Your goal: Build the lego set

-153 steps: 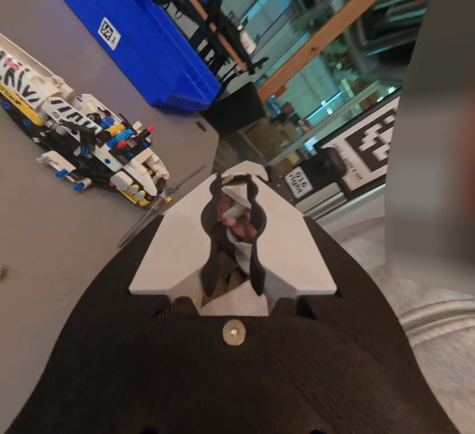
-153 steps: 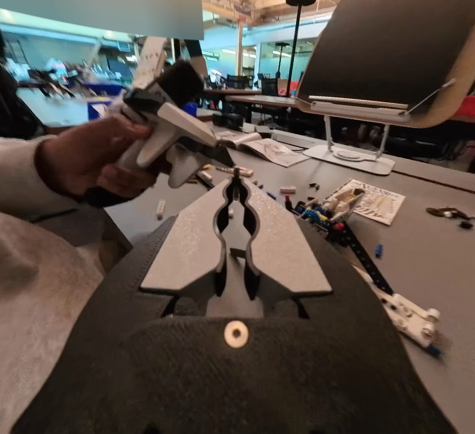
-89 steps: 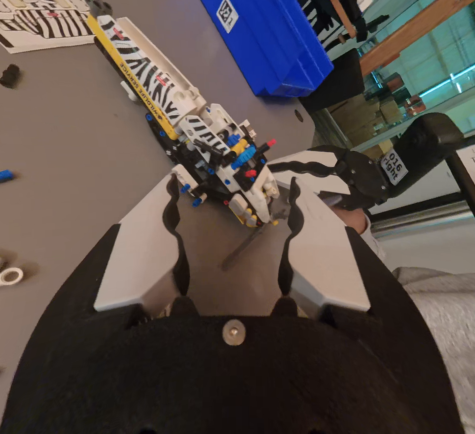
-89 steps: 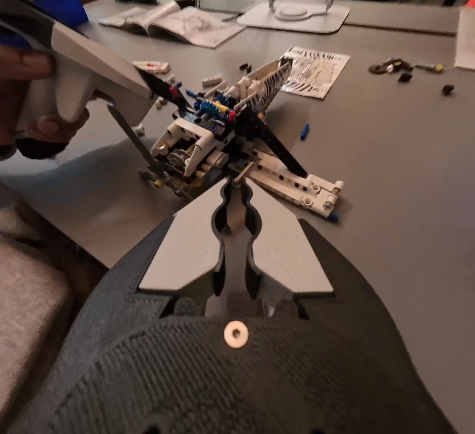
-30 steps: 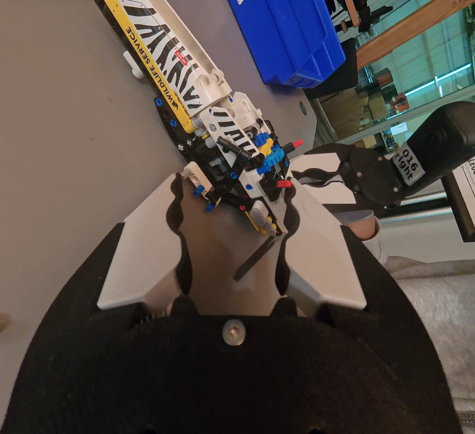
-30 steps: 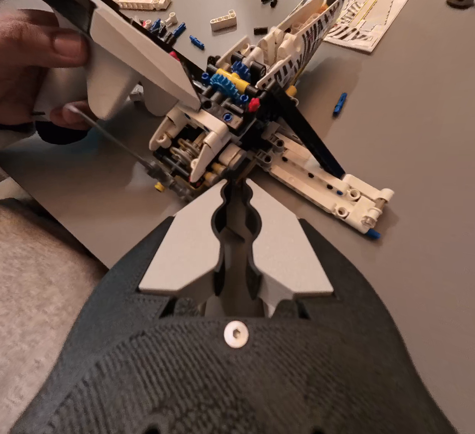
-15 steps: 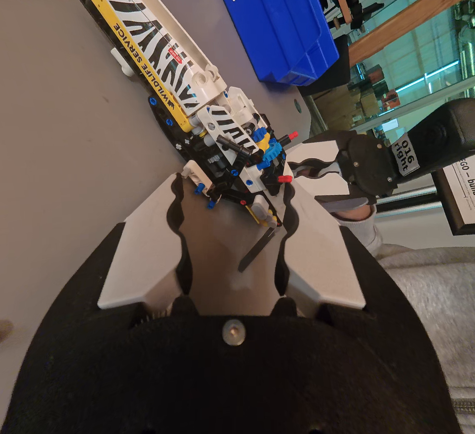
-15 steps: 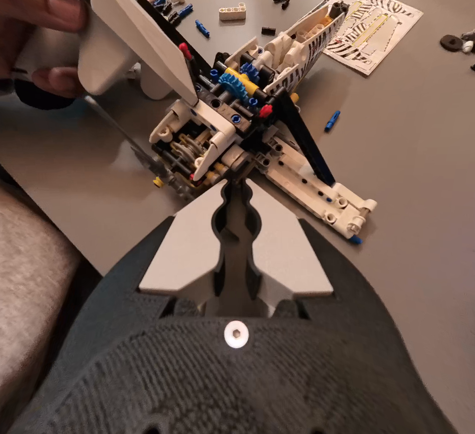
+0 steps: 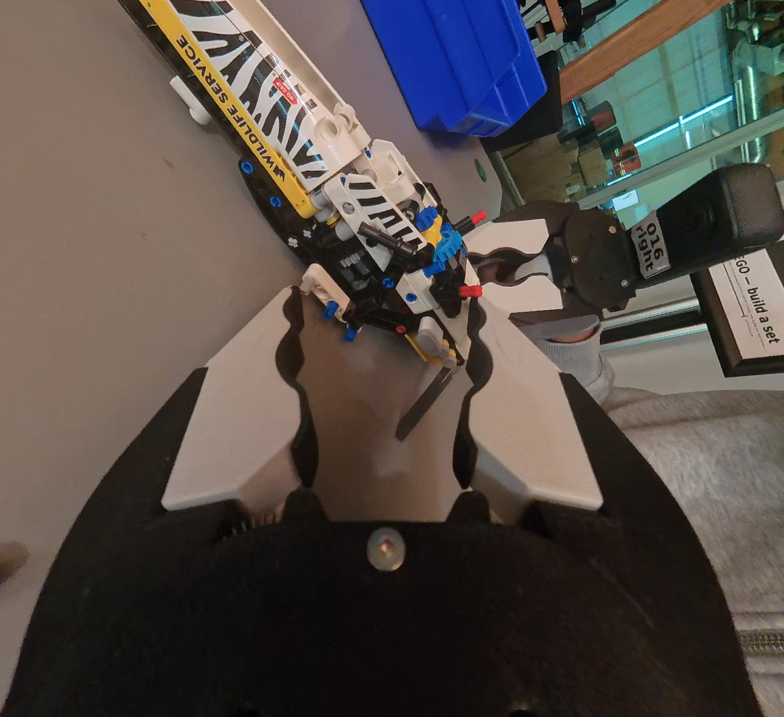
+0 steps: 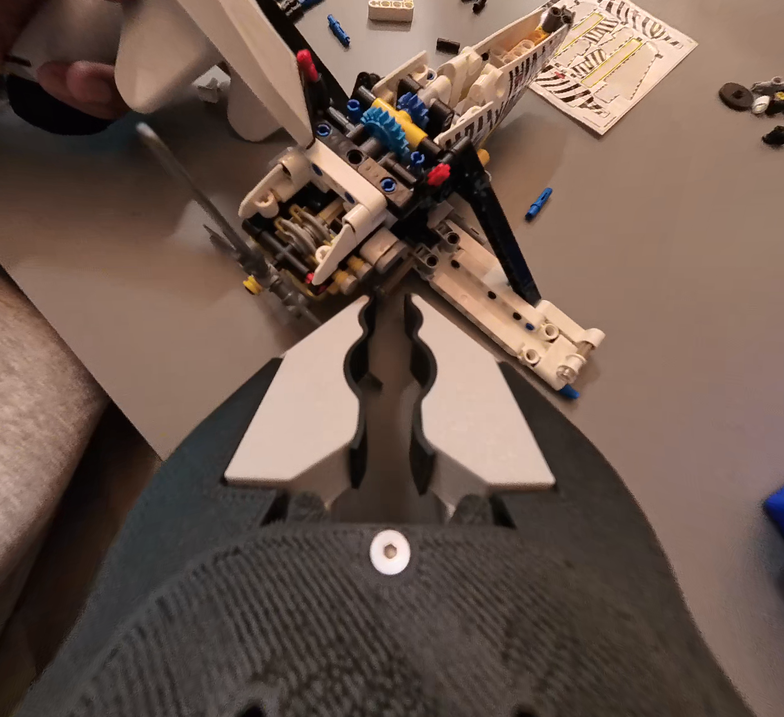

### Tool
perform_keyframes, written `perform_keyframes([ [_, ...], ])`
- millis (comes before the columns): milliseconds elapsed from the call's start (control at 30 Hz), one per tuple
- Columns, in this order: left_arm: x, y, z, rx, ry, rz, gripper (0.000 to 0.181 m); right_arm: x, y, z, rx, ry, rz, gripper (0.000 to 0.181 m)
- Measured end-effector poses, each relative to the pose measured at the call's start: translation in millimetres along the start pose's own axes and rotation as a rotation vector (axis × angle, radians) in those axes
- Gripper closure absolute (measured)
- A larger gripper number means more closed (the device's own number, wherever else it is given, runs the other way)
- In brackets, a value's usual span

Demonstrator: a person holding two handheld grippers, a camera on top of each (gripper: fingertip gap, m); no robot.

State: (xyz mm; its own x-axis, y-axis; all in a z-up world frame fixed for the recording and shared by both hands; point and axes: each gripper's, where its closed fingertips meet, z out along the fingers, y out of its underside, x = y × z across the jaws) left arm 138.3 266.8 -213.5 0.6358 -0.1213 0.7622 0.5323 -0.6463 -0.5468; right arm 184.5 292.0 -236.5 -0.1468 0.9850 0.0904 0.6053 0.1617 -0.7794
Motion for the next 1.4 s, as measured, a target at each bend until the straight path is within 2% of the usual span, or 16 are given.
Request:
perform_keyframes([
  [133, -1, -2, -2, 0.002, 0.019, -0.010, 0.105, 4, 2, -7, 0.027, 0.006, -0.119, 0.160],
  [267, -3, -6, -4, 0.006, 0.038, -0.021, 0.105, 6, -7, -13, 0.122, 0.015, -0.288, 0.147],
  [400, -10, -13, -7, 0.023, 0.050, -0.043, 0.114, 3, -14, -7, 0.139, -0.048, -0.296, 0.141],
  [600, -14, -20, -10, 0.042, 0.089, -0.065, 0.115, 3, -19, 11, 0.096, -0.119, -0.271, 0.133],
  [800, -12, -24, -14, 0.061, 0.176, -0.118, 0.115, -4, -26, 15, 0.101, -0.135, -0.219, 0.135],
  [967, -11, -22, -14, 0.054, 0.172, -0.099, 0.115, -1, -26, 18, 0.084, -0.079, -0.193, 0.139],
  [1067, -10, -20, -13, 0.047, 0.167, -0.087, 0.116, -5, -24, 19, 0.072, -0.098, -0.209, 0.146],
  [1400, -10, -20, -12, 0.046, 0.174, -0.099, 0.116, 1, -23, 13, 0.090, -0.133, -0.184, 0.145],
])
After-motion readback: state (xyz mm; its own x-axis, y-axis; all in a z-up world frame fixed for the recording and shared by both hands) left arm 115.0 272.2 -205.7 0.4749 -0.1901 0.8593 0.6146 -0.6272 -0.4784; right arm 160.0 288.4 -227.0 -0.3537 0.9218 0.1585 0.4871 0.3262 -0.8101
